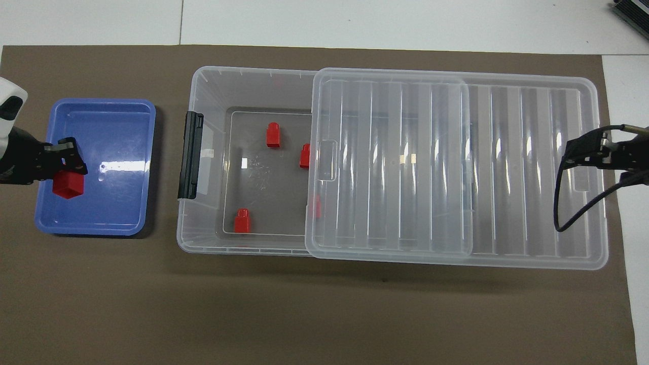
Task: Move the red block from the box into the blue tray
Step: 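Lower the red block into the blue tray and open the left gripper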
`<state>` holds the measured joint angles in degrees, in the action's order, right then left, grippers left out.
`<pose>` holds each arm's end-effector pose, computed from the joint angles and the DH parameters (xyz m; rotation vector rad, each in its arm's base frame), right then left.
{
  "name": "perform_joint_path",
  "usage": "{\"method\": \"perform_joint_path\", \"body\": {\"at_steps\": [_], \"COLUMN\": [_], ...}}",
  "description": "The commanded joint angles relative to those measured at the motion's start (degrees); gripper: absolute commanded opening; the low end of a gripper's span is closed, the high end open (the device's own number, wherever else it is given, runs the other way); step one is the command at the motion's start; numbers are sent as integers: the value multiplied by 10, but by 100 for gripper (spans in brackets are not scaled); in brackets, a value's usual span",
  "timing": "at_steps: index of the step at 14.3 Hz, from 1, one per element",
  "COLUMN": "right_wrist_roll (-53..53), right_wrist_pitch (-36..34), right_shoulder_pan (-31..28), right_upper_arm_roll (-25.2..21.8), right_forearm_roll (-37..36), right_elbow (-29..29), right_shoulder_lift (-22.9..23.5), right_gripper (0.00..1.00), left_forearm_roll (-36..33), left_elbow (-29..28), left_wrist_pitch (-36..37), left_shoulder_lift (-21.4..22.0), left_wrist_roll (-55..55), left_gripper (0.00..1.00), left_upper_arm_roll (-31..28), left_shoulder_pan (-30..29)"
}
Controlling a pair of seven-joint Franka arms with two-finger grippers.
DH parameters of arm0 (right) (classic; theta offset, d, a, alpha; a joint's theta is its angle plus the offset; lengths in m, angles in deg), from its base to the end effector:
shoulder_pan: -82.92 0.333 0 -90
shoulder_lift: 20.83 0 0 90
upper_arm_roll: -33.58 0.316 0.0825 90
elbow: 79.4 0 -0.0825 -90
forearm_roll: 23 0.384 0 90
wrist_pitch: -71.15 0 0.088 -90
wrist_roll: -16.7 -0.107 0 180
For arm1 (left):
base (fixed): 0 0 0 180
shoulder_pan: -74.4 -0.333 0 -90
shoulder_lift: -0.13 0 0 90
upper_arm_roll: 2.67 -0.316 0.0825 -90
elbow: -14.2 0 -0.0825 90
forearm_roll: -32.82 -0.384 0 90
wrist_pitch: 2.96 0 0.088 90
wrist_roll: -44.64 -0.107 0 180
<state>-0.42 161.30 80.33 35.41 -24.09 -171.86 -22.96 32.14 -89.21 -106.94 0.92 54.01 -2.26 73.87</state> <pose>0.5428 -0.0089 0.6249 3.0832 -0.4849 -0.0004 0.5614 0.0021 0.5418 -3.1213 -0.2548 -0.0385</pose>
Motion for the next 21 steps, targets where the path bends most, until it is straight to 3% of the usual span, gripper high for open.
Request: {"method": "perform_joint_path", "body": {"at_steps": [1, 14, 21], "right_wrist_roll": [12, 12, 12], "right_wrist_pitch": [-3, -2, -2], "right_shoulder_pan": [0, 0, 0], "right_upper_arm_roll": [-4, -4, -4], "right_forearm_roll": [11, 11, 11], "right_elbow": [-4, -4, -4], "right_shoulder_lift": [-3, -3, -3], "right_gripper": [100, 100, 100], "left_forearm_roll": [-12, -12, -12], "left_elbow": [-93, -94, -116], "left_wrist_pitch": [-102, -109, -222], "left_shoulder_lift": [2, 2, -41], "left_wrist_roll": [-182, -182, -191], "left_gripper": [0, 0, 0], "left_upper_arm_roll": [4, 4, 4], "left_shoulder_pan": [-59, -60, -65]}}
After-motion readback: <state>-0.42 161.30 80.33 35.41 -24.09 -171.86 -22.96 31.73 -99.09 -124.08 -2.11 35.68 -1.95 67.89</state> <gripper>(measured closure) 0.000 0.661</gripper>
